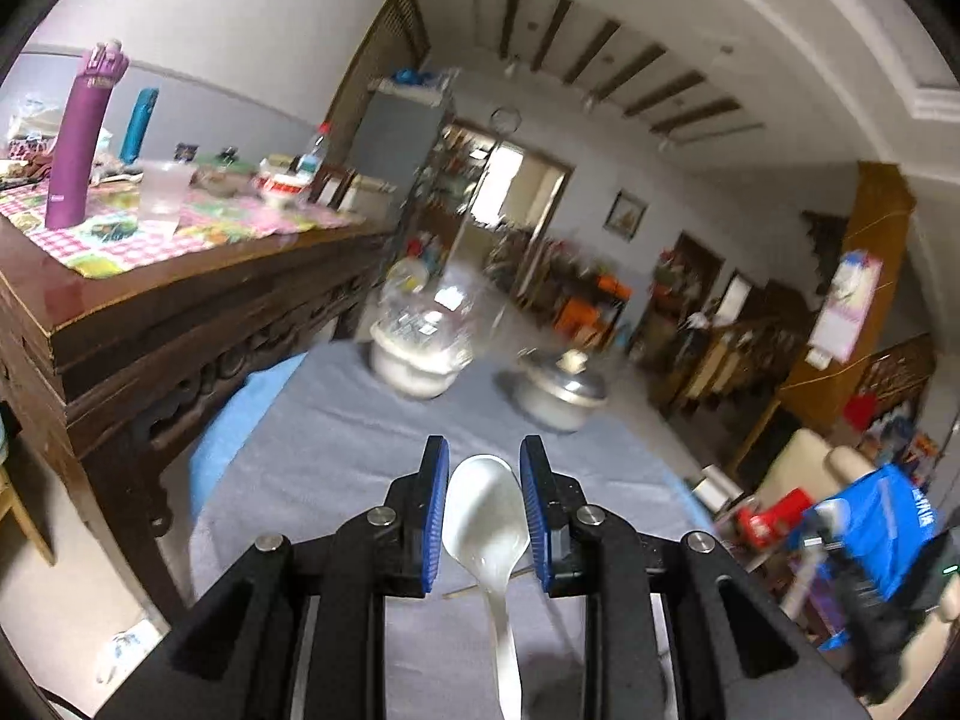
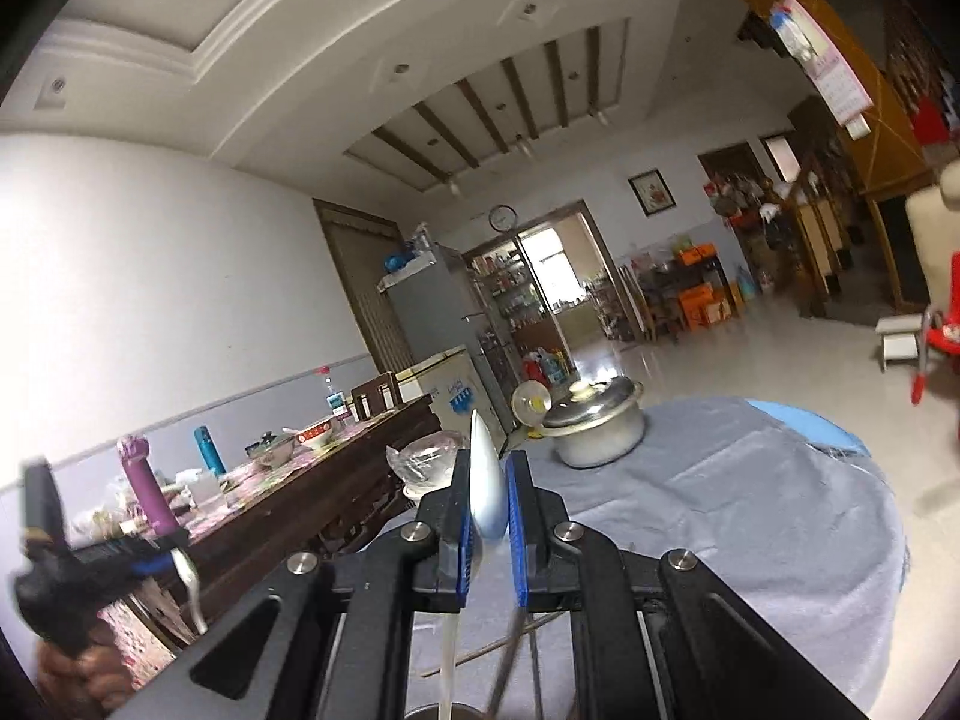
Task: Organize utensils
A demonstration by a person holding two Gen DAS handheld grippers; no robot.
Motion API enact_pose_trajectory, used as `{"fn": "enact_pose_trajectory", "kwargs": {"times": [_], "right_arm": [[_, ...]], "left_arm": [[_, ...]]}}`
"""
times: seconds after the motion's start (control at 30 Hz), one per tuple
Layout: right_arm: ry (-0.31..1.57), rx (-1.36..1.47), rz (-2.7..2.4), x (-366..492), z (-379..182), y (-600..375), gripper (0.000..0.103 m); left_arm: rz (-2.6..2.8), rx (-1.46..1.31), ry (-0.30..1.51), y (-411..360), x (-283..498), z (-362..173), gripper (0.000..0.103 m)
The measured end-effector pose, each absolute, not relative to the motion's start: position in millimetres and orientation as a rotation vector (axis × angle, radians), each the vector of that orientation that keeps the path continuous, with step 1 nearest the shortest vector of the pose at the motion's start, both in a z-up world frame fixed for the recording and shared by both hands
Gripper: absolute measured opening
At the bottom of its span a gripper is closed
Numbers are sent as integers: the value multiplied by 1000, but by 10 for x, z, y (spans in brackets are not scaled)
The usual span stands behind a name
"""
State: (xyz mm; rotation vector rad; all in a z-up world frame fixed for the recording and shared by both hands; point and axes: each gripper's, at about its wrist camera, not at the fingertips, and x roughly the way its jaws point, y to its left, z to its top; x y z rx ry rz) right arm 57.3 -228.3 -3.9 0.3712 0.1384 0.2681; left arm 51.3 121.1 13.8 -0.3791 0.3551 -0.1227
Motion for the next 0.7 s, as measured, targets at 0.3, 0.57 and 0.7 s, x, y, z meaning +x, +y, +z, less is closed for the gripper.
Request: {"fn": "enact_pose_trajectory", "kwargs": {"times": [0.3, 0.57, 0.7], "right_arm": [[89, 259, 271, 536, -354, -1836, 11], [60, 226, 248, 475, -589, -1825, 11], [42, 209, 233, 469, -667, -1825, 11]], "left_arm": [[-295, -353, 219, 711, 314, 385, 25], [-303, -302, 277, 279, 663, 110, 25], [-270, -301, 316, 175, 767, -59, 25]]}}
